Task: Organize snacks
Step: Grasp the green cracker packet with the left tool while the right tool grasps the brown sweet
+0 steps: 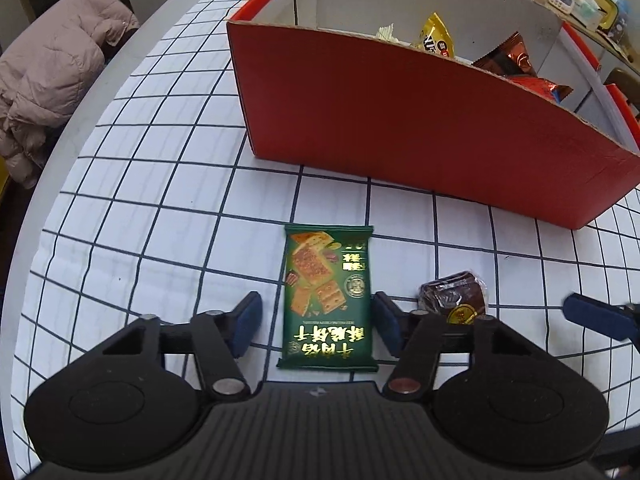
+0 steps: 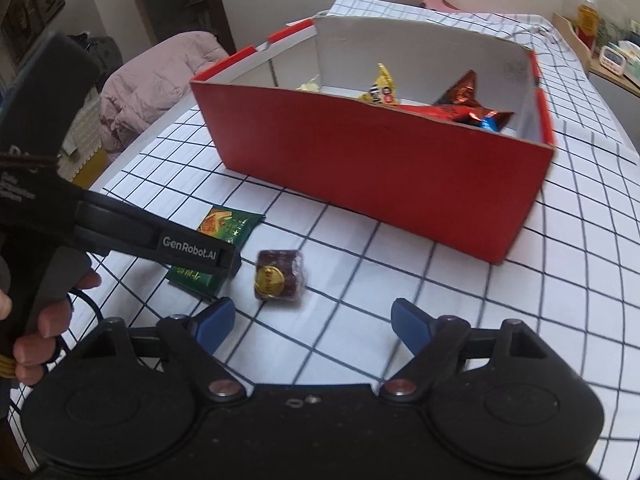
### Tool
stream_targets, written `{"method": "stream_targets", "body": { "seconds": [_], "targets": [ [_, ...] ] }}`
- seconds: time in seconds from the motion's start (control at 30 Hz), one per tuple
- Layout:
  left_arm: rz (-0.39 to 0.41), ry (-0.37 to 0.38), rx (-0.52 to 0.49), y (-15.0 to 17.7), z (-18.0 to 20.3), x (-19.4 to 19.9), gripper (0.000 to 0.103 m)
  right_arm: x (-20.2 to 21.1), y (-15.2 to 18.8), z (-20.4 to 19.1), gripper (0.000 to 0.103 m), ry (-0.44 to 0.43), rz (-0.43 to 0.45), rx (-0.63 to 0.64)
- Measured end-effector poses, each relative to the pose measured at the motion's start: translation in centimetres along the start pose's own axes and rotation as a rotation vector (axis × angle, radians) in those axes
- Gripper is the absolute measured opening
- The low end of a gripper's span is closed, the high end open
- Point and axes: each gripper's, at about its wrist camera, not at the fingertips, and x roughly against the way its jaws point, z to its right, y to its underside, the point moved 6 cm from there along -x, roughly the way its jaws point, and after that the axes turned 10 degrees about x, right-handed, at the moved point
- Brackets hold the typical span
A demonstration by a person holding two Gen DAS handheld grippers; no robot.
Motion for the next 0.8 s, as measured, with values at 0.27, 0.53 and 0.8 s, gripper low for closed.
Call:
{"method": "stream_targets", "body": {
  "seconds": [0.27,0.53,0.8],
  "targets": [
    [0.004,0.026,0.017,-0.4,-1.0,0.2,0.043,-2.6,-1.8,-2.1,0.071,-0.017,-0.012,0.042],
    [-0.004,0.036,0.039,-0.5,-1.5,0.2,0.043,-3.9,-2.1,-2.4,0.041,0.005,-0.028,0.033],
    [-0.023,0.052,0.044,-0.1,-1.6,0.6,0.043,-3.3,-1.7,-2.2,0.03,0.012,-0.025,-0.001]
  ]
}}
